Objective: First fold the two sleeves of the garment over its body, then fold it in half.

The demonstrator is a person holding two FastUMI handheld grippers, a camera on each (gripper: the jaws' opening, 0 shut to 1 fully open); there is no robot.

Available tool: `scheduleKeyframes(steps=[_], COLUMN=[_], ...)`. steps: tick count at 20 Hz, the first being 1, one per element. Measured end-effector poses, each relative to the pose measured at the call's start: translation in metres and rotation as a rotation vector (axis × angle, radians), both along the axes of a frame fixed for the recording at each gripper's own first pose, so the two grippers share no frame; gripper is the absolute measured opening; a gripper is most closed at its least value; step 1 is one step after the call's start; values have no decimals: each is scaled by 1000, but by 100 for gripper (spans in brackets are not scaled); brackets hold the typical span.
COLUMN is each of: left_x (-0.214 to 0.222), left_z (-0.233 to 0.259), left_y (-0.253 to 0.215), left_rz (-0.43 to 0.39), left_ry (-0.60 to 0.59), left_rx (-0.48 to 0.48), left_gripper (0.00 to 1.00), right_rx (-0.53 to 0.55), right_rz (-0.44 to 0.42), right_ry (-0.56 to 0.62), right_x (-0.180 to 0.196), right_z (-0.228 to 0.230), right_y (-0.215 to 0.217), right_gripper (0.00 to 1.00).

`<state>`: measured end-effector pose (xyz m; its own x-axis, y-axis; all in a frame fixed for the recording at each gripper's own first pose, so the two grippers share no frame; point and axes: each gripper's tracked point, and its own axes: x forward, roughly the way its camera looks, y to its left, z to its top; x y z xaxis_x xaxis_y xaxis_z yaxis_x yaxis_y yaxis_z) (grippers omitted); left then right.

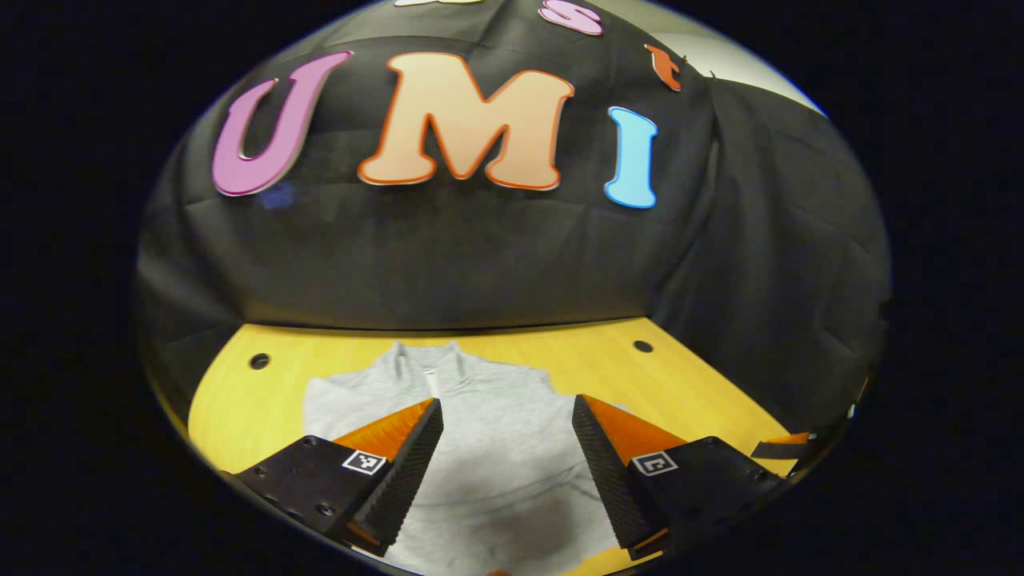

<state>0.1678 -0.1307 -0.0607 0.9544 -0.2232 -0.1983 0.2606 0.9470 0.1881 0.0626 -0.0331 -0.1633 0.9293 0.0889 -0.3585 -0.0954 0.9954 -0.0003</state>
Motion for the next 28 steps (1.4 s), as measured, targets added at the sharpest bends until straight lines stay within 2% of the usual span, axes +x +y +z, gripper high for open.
scheduleKeyframes(steps=[3, 5, 6, 9, 10, 11, 12, 17, 20, 21, 24, 25, 28], left_x=[-41, -69, -83, -121, -129, -135, -139, -157, -160, -159, -157, -157, -154], left_z=[-7, -25, -38, -74, -85, -96, -107, -154, -173, -177, -181, -181, -181], left_y=[63, 95, 110, 143, 150, 156, 161, 182, 184, 187, 188, 188, 188], left_rz=[118, 189, 229, 329, 354, 375, 392, 460, 473, 477, 477, 474, 472], left_ry=[-5, 30, 58, 123, 138, 157, 178, 246, 280, 284, 292, 297, 295], left_rx=[32, 16, 7, -43, -61, -71, -77, -93, -88, -77, -80, -76, -59], left_gripper=[94, 96, 94, 95, 95, 95, 95, 95, 96, 96, 96, 96, 95], right_rx=[-7, -5, 8, 11, 8, 8, 5, -42, -67, -67, -70, -80, -88], right_rz=[28, 34, 37, 32, 31, 30, 28, 53, 70, 70, 60, 55, 44], right_ry=[30, 51, 60, 86, 91, 102, 108, 152, 176, 184, 203, 207, 223], right_x=[2, 4, 5, 7, 9, 9, 11, 9, 8, 8, 10, 11, 12], right_z=[-16, -25, -29, -45, -49, -55, -60, -91, -109, -111, -122, -124, -131], right_y=[5, 7, 8, 6, 5, 5, 4, 8, 14, 16, 15, 12, 8], right_gripper=[99, 98, 99, 99, 95, 99, 95, 95, 95, 99, 96, 99, 99])
